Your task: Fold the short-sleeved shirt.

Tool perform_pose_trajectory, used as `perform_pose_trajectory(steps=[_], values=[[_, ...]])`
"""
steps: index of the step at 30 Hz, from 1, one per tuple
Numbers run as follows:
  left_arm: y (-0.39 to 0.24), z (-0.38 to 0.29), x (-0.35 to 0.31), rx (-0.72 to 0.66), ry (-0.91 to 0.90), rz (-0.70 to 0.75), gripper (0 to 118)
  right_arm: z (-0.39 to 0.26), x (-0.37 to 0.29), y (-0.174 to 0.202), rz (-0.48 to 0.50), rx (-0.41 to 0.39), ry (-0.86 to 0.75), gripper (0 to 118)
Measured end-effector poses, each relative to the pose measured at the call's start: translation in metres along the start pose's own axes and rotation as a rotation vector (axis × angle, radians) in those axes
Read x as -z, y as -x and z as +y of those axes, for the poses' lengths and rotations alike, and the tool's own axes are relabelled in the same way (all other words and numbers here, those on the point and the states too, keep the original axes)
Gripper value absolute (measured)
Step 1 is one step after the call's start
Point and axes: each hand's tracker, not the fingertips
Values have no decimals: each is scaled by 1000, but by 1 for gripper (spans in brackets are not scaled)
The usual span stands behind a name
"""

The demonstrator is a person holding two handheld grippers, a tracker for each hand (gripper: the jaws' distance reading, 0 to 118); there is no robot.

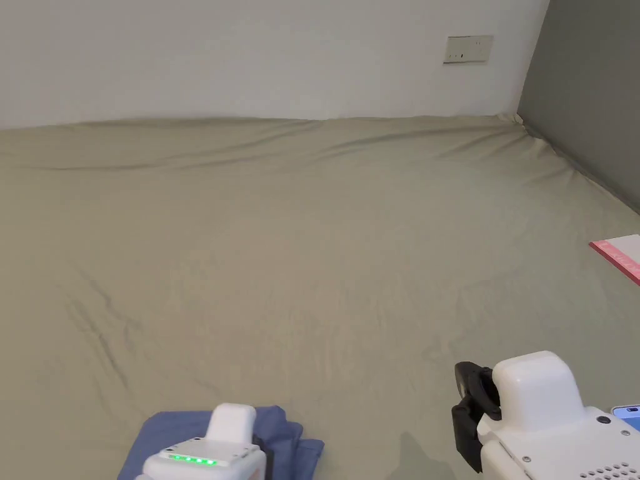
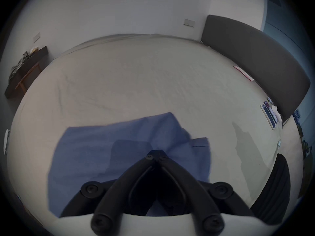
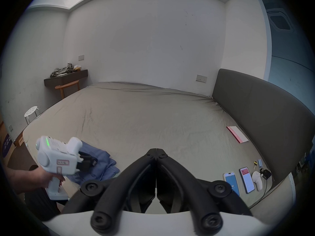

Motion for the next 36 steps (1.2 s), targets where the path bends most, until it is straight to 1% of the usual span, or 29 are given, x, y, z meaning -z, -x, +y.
perform_pose_trajectory(steps=[2, 5, 8, 10, 12, 14, 15, 19, 22, 23, 25, 29, 32, 34, 36], values=[[-14, -1, 3, -14, 8, -38, 0, -1, -1, -2, -10, -4, 6, 3], [-42, -5, 10, 59, 25, -83, 0, -1, -1, -5, -21, -2, 10, 3], [-69, -22, 17, 87, 101, -230, 0, 0, -2, -5, -30, -4, 11, 3], [-83, -37, 17, 110, 133, -293, 0, 1, -2, -4, -34, -8, 10, 3], [-88, -48, 5, 146, 85, -321, 0, 4, -3, -3, -36, -12, 6, 3], [-77, -47, -13, 110, 48, -363, 0, 7, -2, -2, -35, -20, -2, 3], [-66, -44, -25, 74, 3, -371, 0, 9, 0, 0, -33, -24, -2, 3], [-9, -19, -80, -8, -207, -302, 0, 17, 12, 12, 2, -39, -13, 3], [38, -1, -120, -20, -328, -194, 0, 24, 29, 29, 68, -46, -22, 3], [53, 2, -133, -25, -366, -138, 0, 25, 36, 37, 95, -53, -17, 3], [82, 4, -154, -57, -409, -70, 0, 27, 53, 54, 145, -69, -7, 3], [130, -5, -176, -139, -445, 37, 0, 18, 102, 95, 270, -105, 89, 3], [156, -18, -168, -204, -400, 79, 0, -8, 147, 128, 348, -155, 212, 3], [169, -26, -160, -254, -360, 97, 0, -31, 173, 149, 365, -190, 316, 3], [179, -34, -153, -300, -334, 68, 0, -55, 190, 163, 392, -230, 406, 3]])
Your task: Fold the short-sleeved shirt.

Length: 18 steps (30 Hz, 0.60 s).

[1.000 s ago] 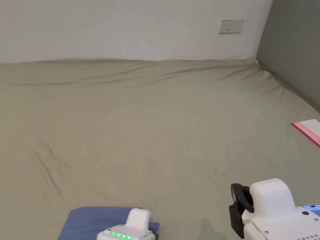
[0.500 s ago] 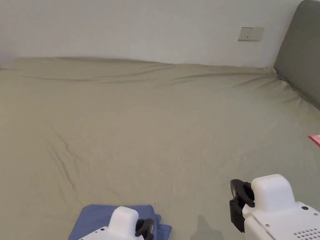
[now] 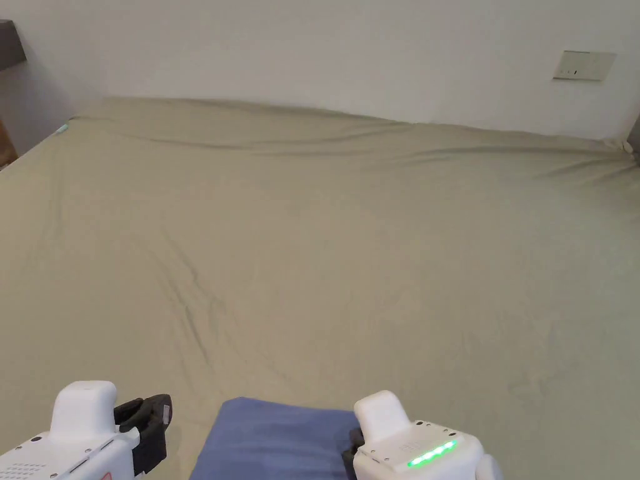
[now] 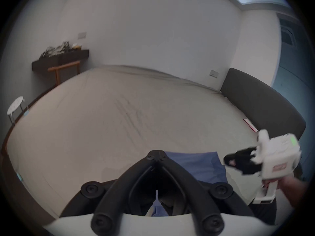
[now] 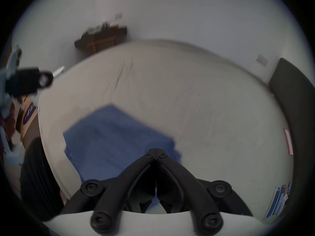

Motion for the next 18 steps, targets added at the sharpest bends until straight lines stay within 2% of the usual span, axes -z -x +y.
perform_pose_trajectory(steps=[3, 4, 5, 6, 7, 9, 10, 11, 15, 18], values=[[10, -8, 11, -18, 46, -3, 0, -21, 36, 7, 39, 0, 186, 2], [14, -9, 16, -36, 70, -21, 0, -29, 44, 7, 1, -3, 186, 2], [17, -9, 22, -56, 102, -48, 0, -28, 31, 5, -21, 13, 74, 2], [21, -9, 27, -76, 135, -84, 0, -24, 27, 2, 9, 51, 117, 2], [25, -8, 34, -98, 156, -113, 12, -23, 26, 1, 16, 73, 125, 2], [32, -6, 53, -134, 247, -127, 78, -27, 26, 0, 17, 74, 121, 2], [35, -6, 61, -143, 280, -155, 104, -29, 27, 1, 18, 66, 111, 2], [39, -6, 70, -174, 293, -178, 118, -30, 27, 2, 16, 57, 102, 2], [63, -8, 116, -397, 437, -420, 118, -35, 27, 5, 5, 33, 84, 1], [69, -26, 153, -575, 497, -439, 118, -42, 25, 3, 12, 20, 44, 1]])
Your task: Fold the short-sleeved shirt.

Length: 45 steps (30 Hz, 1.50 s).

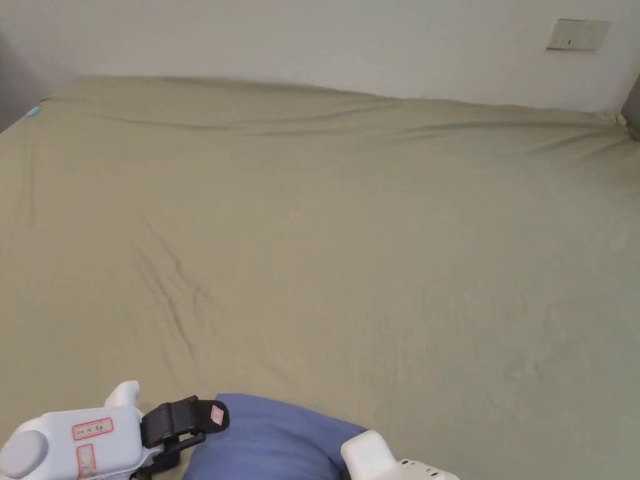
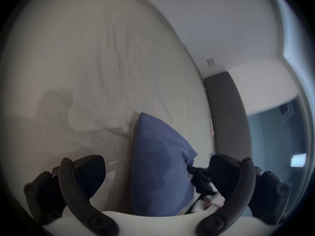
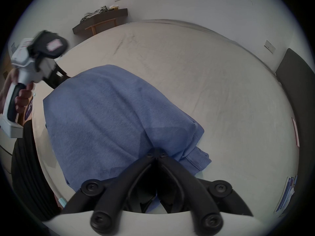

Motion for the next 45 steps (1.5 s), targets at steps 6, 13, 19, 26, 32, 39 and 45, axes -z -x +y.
perform_pose_trajectory(steps=[6, 13, 19, 26, 32, 39, 45], values=[[10, -7, 49, -233, 226, -330, 100, -7, 2, -21, 96, 152, -35, 1], [-20, -27, 46, 40, 164, -18, 31, -6, 2, -34, 148, 206, -28, 2], [-69, -47, 27, 300, 38, 181, 31, 6, -36, -28, -94, -2, -118, 2], [-102, -64, 0, 519, -34, 259, 31, 49, -131, -52, -250, 120, -357, 2], [-110, -61, -30, 656, -104, 446, 31, 68, -181, -29, -412, 48, -516, 2], [-69, -39, -79, 641, -207, 670, 31, 85, -190, 3, -404, 49, -570, 2], [-23, -11, -120, 715, -254, 903, 31, 98, -175, 27, -375, 25, -563, 2]])
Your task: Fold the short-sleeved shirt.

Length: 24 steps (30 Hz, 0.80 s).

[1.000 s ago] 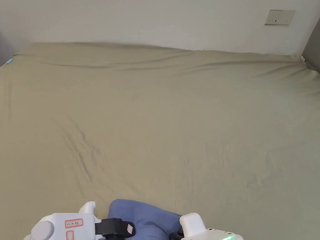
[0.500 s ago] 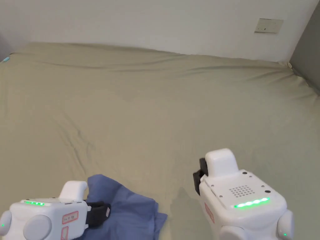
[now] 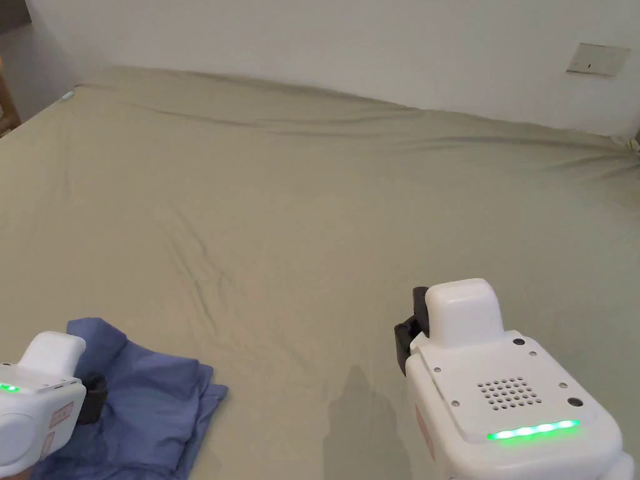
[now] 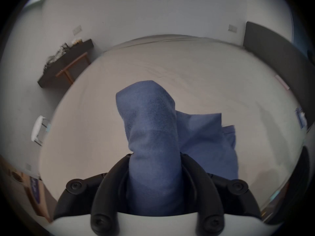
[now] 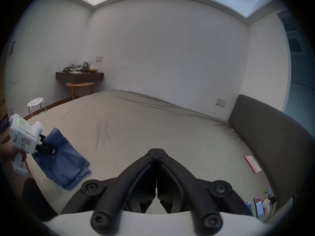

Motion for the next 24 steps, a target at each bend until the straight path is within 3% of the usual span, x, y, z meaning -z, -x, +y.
perform_pose_trajectory(steps=[7, 12, 16, 19, 21, 22, 24], values=[[101, -15, 33, -59, 61, 177, 31, -7, 21, 26, 24, -38, 45, 2], [159, -24, 61, 53, 125, 326, 31, -12, 37, 35, 21, -36, 93, 2], [201, -24, 75, 30, 132, 421, 31, -15, 52, 40, 13, -47, 119, 2], [224, -19, 87, 31, 166, 419, 31, -16, 62, 42, 13, -43, 134, 2], [233, -17, 94, 3, 196, 339, 31, -12, 64, 46, 11, -39, 139, 2], [236, -15, 96, 11, 196, 339, 37, -12, 65, 46, 14, -33, 144, 2], [236, -9, 95, 26, 193, 467, 95, -9, 66, 45, 19, -22, 151, 2]])
